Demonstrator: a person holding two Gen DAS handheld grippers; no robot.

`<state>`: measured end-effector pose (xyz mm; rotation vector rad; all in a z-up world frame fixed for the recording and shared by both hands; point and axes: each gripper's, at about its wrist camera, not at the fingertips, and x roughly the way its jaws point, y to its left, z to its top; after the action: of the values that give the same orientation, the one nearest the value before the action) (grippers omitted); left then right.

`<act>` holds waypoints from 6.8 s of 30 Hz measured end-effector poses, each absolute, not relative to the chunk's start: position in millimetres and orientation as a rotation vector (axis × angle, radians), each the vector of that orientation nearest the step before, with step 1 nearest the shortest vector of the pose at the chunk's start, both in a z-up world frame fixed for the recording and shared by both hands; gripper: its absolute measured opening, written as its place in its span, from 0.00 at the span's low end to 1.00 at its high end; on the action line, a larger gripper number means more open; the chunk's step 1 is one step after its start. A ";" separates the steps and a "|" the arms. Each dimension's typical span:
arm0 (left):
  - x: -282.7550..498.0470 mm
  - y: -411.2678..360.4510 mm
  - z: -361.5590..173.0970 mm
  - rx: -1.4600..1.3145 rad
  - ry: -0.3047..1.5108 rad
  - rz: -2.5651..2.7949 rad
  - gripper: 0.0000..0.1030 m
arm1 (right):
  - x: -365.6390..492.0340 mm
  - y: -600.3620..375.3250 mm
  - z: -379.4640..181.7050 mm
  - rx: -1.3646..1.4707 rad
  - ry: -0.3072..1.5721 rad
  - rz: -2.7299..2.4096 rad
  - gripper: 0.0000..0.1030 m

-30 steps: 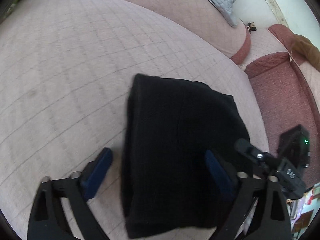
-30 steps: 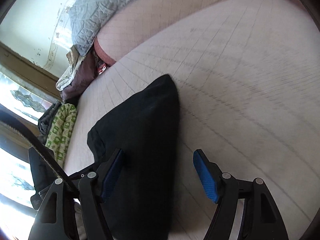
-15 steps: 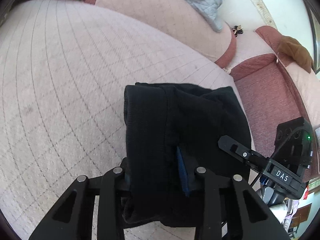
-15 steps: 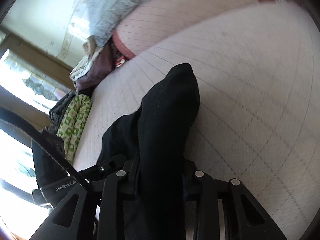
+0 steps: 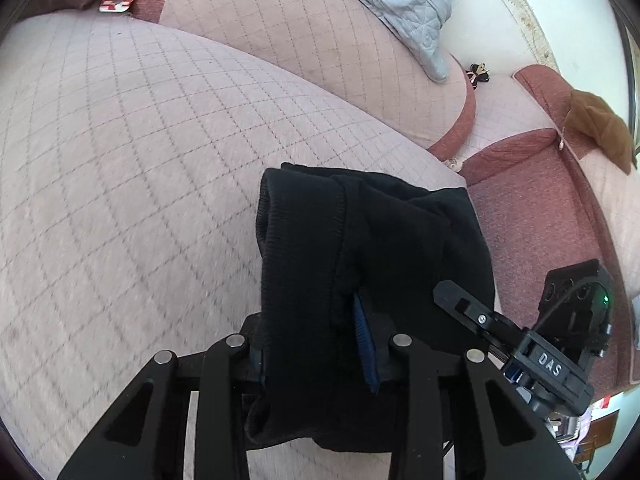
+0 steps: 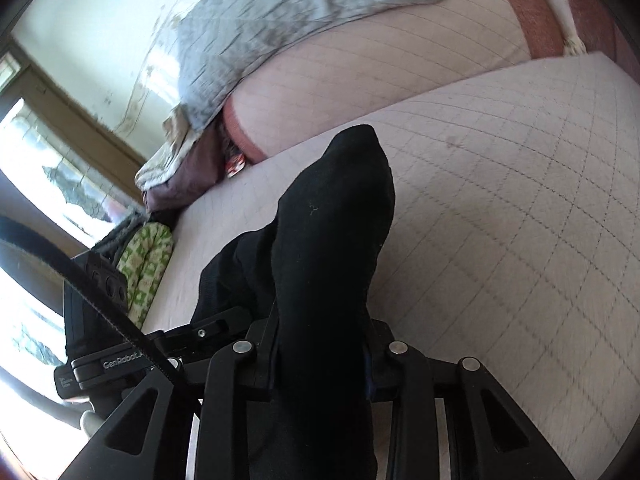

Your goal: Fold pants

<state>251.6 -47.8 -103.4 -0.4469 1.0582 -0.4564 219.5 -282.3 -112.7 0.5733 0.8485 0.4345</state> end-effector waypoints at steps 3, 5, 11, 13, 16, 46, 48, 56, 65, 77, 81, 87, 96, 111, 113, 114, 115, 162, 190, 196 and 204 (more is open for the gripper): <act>257.6 -49.3 -110.2 -0.436 1.063 -0.440 0.32 | 232.6 -291.6 -126.8 0.588 0.865 0.409 0.32; 261.7 -46.7 -116.4 -0.442 1.071 -0.428 0.32 | 239.3 -295.8 -135.7 0.593 0.875 0.392 0.32; 259.3 -43.9 -130.2 -0.424 1.091 -0.407 0.39 | 248.4 -296.1 -144.2 0.551 0.878 0.326 0.51; 257.0 -41.1 -134.6 -0.427 1.101 -0.397 0.42 | 248.5 -297.7 -144.6 0.523 0.871 0.289 0.61; 255.5 -33.5 -131.6 -0.465 1.101 -0.415 0.42 | 245.1 -307.8 -140.9 0.540 0.849 0.259 0.64; 242.8 -49.4 -96.2 -0.357 0.959 -0.370 0.53 | 221.9 -308.3 -128.2 0.462 0.781 0.154 0.69; 224.1 -51.1 -87.3 -0.302 0.937 -0.364 0.53 | 203.3 -306.8 -124.0 0.478 0.774 0.149 0.69; 134.2 -43.8 -64.0 -0.177 0.820 -0.278 0.60 | 106.6 -291.1 -88.1 0.463 0.730 0.171 0.74; 53.5 -47.2 -77.8 -0.069 0.726 -0.126 0.82 | 8.2 -287.6 -115.7 0.415 0.760 0.115 0.74; 71.4 -38.1 -129.3 -0.088 0.845 -0.129 0.82 | 21.9 -280.2 -136.6 0.309 0.784 0.024 0.75; 79.7 -30.2 -133.8 -0.136 0.869 -0.126 0.82 | 30.0 -275.7 -141.8 0.272 0.780 0.001 0.75; 87.3 -29.0 -137.2 -0.150 0.873 -0.119 0.82 | 40.9 -259.8 -146.9 0.201 0.774 0.011 0.75; 90.6 -31.4 -139.6 -0.135 0.872 -0.123 0.82 | 44.2 -248.5 -151.8 0.150 0.777 0.018 0.76; 68.8 -27.0 -126.8 -0.120 0.799 -0.085 0.82 | 29.6 -248.9 -140.5 0.132 0.733 -0.001 0.77; 60.6 -26.4 -117.7 -0.103 0.774 -0.062 0.82 | 26.3 -248.9 -137.0 0.138 0.720 -0.002 0.77; 58.0 -26.1 -112.8 -0.103 0.765 -0.055 0.82 | 24.6 -248.6 -135.0 0.141 0.714 0.000 0.77; 54.9 -25.7 -106.3 -0.106 0.752 -0.049 0.82 | 22.6 -248.8 -133.1 0.145 0.708 0.004 0.77; 31.4 -53.7 -75.7 0.000 0.795 0.003 1.00 | 12.1 -239.1 -129.0 0.120 0.744 0.053 0.82; 38.3 -44.2 -95.5 -0.045 0.877 -0.015 1.00 | 13.7 -236.9 -134.7 0.121 0.774 0.054 0.85; 37.8 -43.2 -98.1 -0.057 0.887 -0.015 1.00 | 13.8 -236.3 -135.2 0.120 0.776 0.055 0.85; 37.5 -42.1 -98.5 -0.073 0.883 -0.027 1.00 | 15.0 -235.2 -137.4 0.116 0.781 0.061 0.85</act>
<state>37.5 -42.1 -98.5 -0.0726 0.8834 -0.0266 15.0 -235.2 -137.4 0.1160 0.7805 0.0611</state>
